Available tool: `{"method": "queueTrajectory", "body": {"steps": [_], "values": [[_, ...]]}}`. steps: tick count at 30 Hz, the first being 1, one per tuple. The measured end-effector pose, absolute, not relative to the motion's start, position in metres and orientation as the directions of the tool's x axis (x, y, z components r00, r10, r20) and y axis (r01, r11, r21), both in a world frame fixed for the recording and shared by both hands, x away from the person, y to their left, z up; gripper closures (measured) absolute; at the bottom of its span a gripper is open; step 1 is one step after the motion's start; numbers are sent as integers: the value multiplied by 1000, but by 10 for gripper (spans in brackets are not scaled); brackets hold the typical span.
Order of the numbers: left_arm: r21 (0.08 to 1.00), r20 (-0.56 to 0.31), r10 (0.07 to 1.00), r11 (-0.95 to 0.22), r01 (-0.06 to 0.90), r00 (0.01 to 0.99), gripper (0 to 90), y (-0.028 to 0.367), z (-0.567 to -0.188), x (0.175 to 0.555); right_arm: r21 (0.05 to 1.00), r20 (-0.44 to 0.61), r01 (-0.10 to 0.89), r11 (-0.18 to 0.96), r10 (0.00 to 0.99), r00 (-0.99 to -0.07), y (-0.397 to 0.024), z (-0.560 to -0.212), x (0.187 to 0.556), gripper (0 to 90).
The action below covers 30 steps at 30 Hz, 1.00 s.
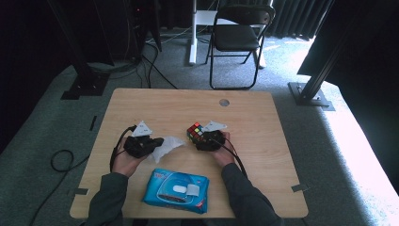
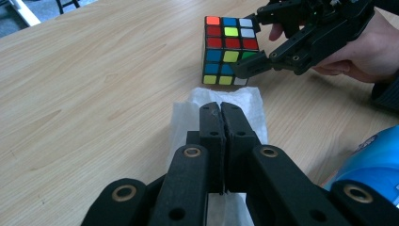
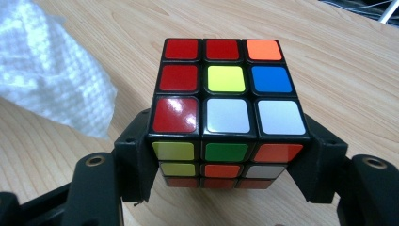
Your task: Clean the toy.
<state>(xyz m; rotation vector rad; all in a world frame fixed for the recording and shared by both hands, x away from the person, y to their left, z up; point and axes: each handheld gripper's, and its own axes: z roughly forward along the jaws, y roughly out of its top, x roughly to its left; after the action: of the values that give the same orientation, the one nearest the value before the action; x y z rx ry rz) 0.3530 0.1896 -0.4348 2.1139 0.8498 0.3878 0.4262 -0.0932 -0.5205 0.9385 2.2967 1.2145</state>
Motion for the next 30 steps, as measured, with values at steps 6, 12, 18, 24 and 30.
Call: {"method": "queueTrajectory", "body": {"steps": [6,12,18,24,30], "values": [[778,-9,672,-461,427,740,884,181,-432,357,826,-19,372,423,680,-733,-87,-520,422,342],[783,-17,669,-453,425,743,884,176,-430,363,830,-20,353,431,656,-755,-80,-517,420,342],[804,-26,664,-430,411,747,885,172,-424,369,823,-19,354,444,644,-765,-79,-517,419,342],[827,-35,670,-397,399,741,886,166,-416,376,826,-18,348,444,638,-770,-77,-517,417,342],[842,-47,666,-375,388,745,886,159,-411,383,830,-13,343,440,630,-777,-75,-514,417,342]]}}
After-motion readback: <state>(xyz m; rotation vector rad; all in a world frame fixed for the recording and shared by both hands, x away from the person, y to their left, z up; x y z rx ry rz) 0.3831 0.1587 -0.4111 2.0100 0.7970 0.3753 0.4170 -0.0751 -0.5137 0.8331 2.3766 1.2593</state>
